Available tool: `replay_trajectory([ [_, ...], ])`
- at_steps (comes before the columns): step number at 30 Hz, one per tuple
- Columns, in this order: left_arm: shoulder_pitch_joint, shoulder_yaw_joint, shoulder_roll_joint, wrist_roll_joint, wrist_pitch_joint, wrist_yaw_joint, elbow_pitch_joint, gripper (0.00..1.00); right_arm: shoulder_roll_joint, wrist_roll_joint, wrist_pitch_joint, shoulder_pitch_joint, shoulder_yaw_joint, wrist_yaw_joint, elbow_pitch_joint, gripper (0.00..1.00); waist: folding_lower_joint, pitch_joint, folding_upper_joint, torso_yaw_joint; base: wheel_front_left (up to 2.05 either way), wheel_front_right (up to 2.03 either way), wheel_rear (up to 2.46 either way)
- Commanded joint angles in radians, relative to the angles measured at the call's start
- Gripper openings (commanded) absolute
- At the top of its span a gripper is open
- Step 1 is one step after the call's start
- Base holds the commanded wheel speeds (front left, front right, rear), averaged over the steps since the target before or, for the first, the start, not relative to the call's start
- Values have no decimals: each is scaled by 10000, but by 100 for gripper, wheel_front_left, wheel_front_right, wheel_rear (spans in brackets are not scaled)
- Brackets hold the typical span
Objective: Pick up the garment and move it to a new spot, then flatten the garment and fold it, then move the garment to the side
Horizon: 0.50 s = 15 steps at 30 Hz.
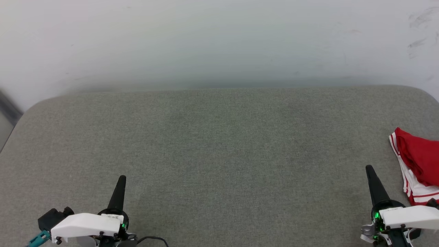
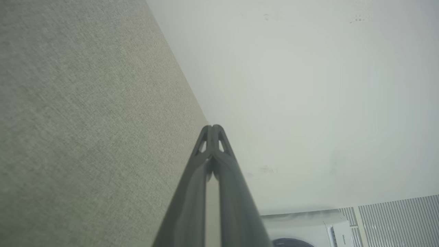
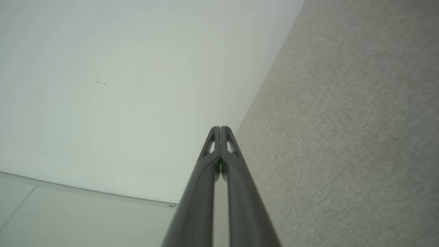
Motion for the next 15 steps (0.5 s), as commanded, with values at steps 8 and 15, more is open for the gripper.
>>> replay_trajectory([
  [8, -327, 70, 10, -880, 220, -119, 34, 0, 14, 859, 231, -296, 18, 1, 18, 0, -1, 33, -1, -16, 0, 0, 0],
  [15, -404, 112, 9, -1495, 377, -161, 97, 0, 16, 1435, 378, -368, 23, 1, 72, 0, -1, 61, -1, -30, 0, 0, 0],
])
